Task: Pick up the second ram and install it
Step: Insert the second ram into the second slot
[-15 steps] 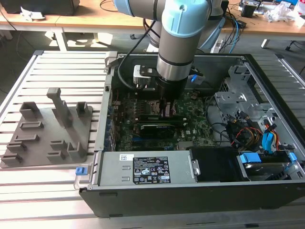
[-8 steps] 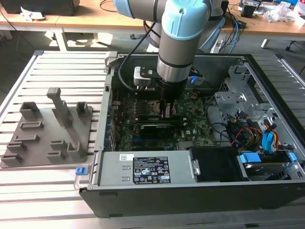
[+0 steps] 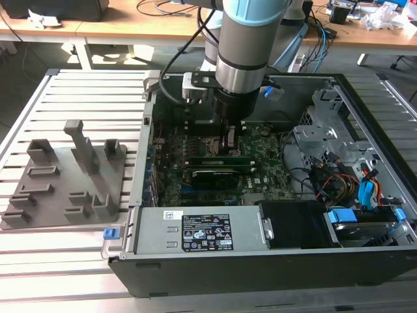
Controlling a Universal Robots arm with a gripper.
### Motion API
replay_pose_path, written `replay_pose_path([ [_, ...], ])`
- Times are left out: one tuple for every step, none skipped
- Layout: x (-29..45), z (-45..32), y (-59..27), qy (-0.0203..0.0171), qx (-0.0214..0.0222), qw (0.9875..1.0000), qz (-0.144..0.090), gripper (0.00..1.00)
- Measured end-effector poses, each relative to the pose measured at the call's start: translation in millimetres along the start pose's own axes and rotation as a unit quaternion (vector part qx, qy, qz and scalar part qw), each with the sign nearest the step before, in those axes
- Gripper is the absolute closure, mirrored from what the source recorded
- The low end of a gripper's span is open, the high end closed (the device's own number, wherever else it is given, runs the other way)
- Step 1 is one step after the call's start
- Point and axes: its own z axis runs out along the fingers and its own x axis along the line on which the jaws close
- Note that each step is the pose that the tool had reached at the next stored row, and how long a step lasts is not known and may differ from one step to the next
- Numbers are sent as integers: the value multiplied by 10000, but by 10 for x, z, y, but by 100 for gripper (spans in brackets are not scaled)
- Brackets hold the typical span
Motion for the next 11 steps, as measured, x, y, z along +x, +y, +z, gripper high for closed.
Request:
replay_pose_path([
  [-11, 0, 0, 0, 0, 10000, -1, 89],
  [-13, 0, 1, 1, 0, 10000, -1, 89],
  [-15, 0, 1, 1, 0, 10000, -1, 89],
  [-17, 0, 1, 0, 0, 10000, 0, 89],
  [-20, 0, 1, 1, 0, 10000, -1, 89],
  [-22, 0, 2, 1, 0, 10000, 0, 89],
  [-24, 1, 2, 1, 0, 10000, 0, 89],
  [-26, 1, 2, 1, 0, 10000, 0, 89],
  [-28, 1, 2, 1, 0, 10000, 0, 89],
  [-30, 1, 2, 0, 0, 10000, -1, 89],
  [-32, 1, 2, 1, -1, 10000, -1, 89],
])
